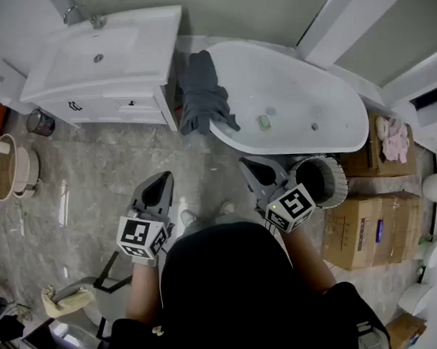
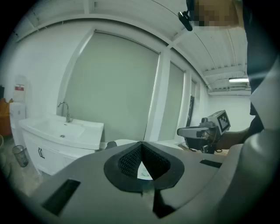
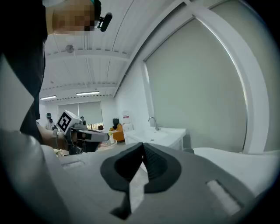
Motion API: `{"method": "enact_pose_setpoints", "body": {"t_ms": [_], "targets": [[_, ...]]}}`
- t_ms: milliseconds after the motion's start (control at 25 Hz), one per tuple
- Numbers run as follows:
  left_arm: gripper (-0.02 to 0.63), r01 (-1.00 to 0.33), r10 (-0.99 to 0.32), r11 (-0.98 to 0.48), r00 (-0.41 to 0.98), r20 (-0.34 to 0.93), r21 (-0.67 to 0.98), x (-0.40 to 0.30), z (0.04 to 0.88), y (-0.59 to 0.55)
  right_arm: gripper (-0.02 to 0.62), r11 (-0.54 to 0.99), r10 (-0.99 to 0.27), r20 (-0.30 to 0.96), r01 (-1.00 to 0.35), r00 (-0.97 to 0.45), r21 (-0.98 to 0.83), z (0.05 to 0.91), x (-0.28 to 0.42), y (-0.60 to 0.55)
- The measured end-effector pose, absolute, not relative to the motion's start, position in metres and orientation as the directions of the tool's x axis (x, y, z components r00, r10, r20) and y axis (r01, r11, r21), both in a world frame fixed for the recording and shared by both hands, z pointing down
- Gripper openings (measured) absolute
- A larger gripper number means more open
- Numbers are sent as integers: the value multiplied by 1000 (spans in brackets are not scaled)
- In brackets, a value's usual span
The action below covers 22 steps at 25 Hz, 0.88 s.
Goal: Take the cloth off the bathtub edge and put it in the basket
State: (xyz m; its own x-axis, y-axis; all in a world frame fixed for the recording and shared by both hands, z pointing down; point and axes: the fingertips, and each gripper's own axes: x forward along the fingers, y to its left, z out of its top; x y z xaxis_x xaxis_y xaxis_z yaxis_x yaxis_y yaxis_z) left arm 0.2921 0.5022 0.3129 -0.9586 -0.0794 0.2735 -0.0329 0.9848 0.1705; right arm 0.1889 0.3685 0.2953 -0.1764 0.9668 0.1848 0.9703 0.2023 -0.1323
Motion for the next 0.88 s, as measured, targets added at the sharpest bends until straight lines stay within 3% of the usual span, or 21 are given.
{"method": "enact_pose_setpoints", "body": {"t_ms": [520,880], "targets": [[14,-13,-60,990,-942,330,144,229,321,462,-3,202,974,141,957,-175,-208,302,120,319],[14,-8,-67,986,-933,355,166,180,343,499,-3,236,965,176,940,-196,-247,325,69,348]]}}
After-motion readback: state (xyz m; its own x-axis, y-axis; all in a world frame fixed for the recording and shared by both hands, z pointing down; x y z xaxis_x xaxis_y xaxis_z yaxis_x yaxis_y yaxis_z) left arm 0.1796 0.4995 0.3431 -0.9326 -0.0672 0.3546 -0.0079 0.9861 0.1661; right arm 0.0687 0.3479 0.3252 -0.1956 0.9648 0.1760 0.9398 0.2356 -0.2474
